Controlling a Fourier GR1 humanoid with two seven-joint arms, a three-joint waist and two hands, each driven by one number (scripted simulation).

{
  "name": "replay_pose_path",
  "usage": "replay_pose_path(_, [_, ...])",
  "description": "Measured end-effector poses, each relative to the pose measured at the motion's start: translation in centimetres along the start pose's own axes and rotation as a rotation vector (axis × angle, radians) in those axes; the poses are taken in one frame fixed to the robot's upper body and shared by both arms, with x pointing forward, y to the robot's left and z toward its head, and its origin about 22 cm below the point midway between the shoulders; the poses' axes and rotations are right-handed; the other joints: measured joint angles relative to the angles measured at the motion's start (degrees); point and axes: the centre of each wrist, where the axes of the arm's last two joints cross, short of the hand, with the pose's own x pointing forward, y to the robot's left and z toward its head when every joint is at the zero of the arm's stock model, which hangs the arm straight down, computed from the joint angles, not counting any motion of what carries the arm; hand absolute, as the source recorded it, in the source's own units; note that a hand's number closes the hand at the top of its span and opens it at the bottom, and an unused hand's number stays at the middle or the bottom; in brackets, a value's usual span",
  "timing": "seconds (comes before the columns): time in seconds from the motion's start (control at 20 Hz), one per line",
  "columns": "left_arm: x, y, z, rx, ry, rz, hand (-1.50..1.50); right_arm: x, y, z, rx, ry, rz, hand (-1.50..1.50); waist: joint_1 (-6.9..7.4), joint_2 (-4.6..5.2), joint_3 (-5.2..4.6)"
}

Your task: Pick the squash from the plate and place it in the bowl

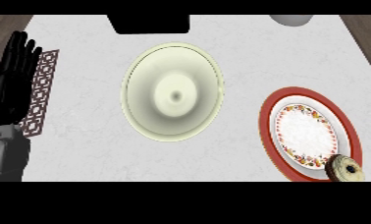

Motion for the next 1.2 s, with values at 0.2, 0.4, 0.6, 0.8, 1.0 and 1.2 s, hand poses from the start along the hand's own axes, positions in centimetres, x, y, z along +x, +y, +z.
replay_pose_path(0.2, [0.6,0.0,-0.1,-0.002,-0.003,-0.001,0.00,3.0,-3.5,0.3,-0.086,-0.110,-0.072,1.50,0.07,-0.12,-0.02])
replay_pose_path(0.4, [0.5,0.0,0.0,-0.004,-0.001,0.000,0.00,5.8,-6.2,0.7,-0.119,-0.209,-0.193,1.50,0.17,-0.14,-0.06])
replay_pose_path(0.6, [0.3,0.1,-0.1,-0.007,0.001,0.005,0.00,9.2,-8.1,0.7,-0.111,-0.270,-0.298,1.50,0.54,-0.06,-0.08])
replay_pose_path(0.8, [0.2,-0.3,-0.2,-0.016,-0.004,-0.002,0.00,13.3,-8.9,0.1,-0.079,-0.297,-0.366,1.50,0.99,0.02,-0.10])
replay_pose_path(1.0, [0.2,-0.4,-0.5,-0.020,-0.007,0.003,0.00,17.9,-9.3,-1.1,-0.041,-0.309,-0.391,1.50,1.40,0.15,-0.09])
replay_pose_path(1.2, [0.6,-0.9,-0.9,-0.025,-0.009,0.005,0.00,22.3,-9.2,-2.4,0.015,-0.316,-0.383,1.50,1.61,0.20,-0.06])
